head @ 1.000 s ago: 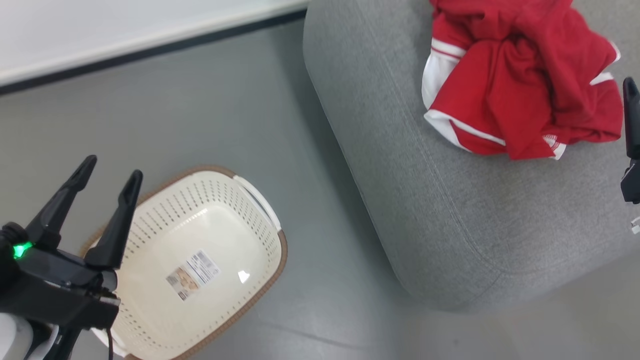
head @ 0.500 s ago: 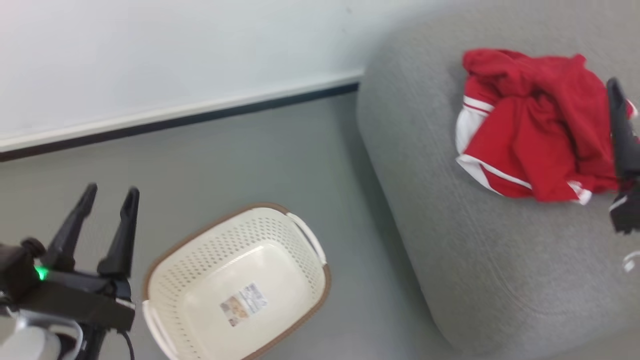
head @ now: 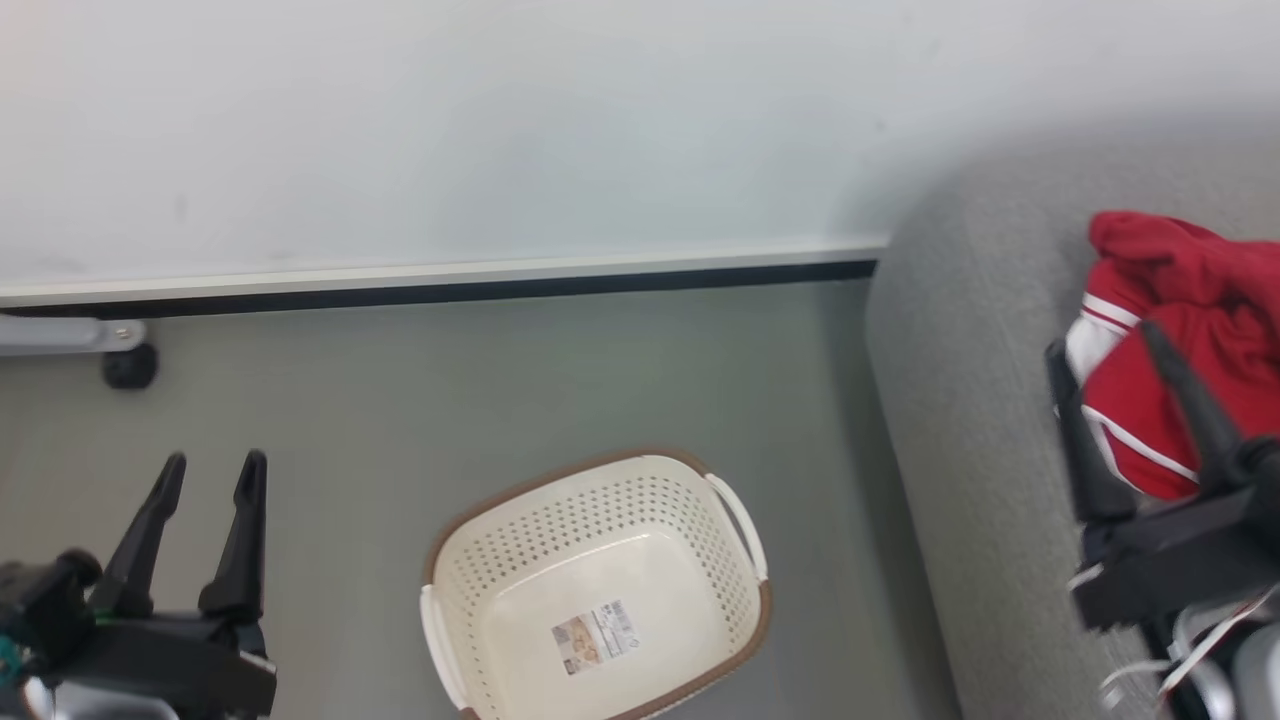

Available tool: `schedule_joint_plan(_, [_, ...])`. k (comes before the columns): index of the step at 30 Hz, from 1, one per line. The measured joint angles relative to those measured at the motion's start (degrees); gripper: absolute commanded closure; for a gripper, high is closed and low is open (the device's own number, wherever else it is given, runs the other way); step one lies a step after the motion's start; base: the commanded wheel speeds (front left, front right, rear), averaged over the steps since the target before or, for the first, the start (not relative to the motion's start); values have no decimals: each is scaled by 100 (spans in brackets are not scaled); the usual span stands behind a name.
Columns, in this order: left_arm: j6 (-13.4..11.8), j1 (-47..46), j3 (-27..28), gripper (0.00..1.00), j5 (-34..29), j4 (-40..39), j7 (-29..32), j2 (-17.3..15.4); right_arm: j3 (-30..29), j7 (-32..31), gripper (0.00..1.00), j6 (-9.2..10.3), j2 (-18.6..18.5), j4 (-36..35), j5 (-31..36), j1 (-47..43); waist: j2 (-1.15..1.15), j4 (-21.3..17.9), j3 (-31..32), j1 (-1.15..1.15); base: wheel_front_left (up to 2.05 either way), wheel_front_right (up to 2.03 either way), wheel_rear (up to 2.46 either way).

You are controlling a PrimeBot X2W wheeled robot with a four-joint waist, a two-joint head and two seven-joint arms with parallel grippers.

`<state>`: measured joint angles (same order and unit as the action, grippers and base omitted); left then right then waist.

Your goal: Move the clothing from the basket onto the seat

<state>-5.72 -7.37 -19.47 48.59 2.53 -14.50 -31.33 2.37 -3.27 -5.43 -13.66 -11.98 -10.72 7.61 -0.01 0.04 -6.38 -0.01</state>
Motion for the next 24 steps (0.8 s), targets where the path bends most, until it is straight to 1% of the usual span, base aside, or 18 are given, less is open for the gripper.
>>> schedule_joint_plan(5, [-42, 392, 209, 0, -214, -15, 0, 74, 259, 253, 0, 144, 328, 145, 55, -432, 0, 270, 160, 0, 0, 0, 0])
schedule_joint_plan(7, [-60, 455, 254, 0, -249, -24, 0, 92, 289, 303, 0, 148, 381, 175, 60, -504, 0, 308, 189, 0, 0, 0, 0])
schedule_joint_plan(12, [-82, 645, 435, 0, -377, -23, 0, 133, 343, 591, 0, 353, 581, 327, 110, -869, 0, 434, 300, 0, 0, 0, 0])
schedule_joint_plan(18, [-82, 792, 544, 0, -544, -12, 0, 231, 387, 909, 0, 497, 704, 482, 230, -1012, 1, 434, 335, 0, 0, 0, 0])
schedule_joint_plan(24, [-82, 924, 732, 0, -594, -80, 0, 280, 453, 1172, 0, 547, 715, 536, 331, -1085, 0, 369, 315, 0, 0, 0, 0])
